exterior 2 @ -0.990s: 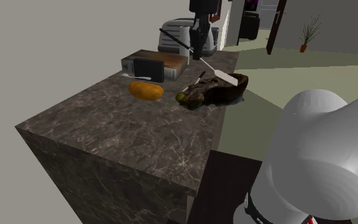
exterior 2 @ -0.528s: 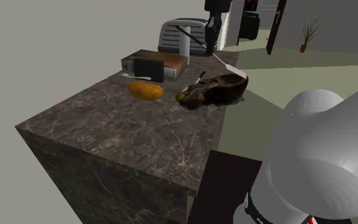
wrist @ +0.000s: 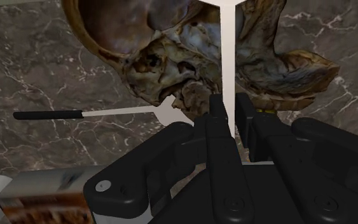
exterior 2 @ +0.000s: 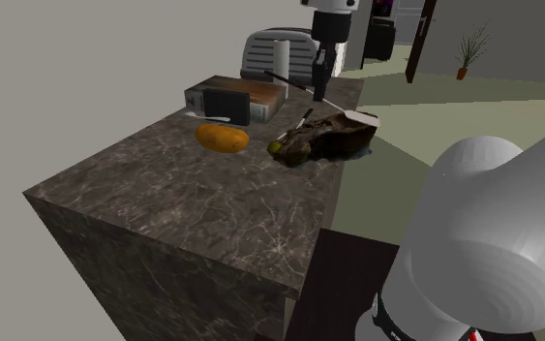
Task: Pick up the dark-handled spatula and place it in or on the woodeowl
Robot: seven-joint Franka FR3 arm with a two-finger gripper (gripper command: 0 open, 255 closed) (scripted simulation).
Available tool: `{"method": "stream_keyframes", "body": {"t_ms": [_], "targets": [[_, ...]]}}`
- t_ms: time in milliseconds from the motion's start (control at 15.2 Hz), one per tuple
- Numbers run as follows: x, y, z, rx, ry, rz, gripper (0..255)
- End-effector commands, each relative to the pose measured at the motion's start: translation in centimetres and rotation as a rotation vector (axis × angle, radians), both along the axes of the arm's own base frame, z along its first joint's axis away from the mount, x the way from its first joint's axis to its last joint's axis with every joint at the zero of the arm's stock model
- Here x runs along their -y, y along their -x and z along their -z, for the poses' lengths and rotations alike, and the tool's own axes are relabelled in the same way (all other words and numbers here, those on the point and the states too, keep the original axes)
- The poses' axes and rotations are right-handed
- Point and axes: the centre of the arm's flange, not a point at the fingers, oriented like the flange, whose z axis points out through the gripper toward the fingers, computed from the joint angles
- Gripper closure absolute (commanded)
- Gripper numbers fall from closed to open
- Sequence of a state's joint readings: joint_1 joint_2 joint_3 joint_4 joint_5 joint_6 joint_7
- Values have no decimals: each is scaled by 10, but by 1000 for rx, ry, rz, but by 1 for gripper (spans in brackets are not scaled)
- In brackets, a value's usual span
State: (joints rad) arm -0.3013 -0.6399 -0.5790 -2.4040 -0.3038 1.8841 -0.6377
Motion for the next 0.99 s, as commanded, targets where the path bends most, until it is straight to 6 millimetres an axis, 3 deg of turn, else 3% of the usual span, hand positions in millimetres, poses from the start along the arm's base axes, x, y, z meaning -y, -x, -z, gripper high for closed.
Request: {"method": "stream_keyframes", "body": {"t_ms": [0, 330, 792, 858, 924], "targets": [[0, 0, 11, 0, 0, 0, 255], [0, 0, 36, 0, 0, 0, 255], [0, 0, 36, 0, 0, 0, 255], [0, 0, 36, 0, 0, 0, 0], [0, 0, 36, 0, 0, 0, 0]]}}
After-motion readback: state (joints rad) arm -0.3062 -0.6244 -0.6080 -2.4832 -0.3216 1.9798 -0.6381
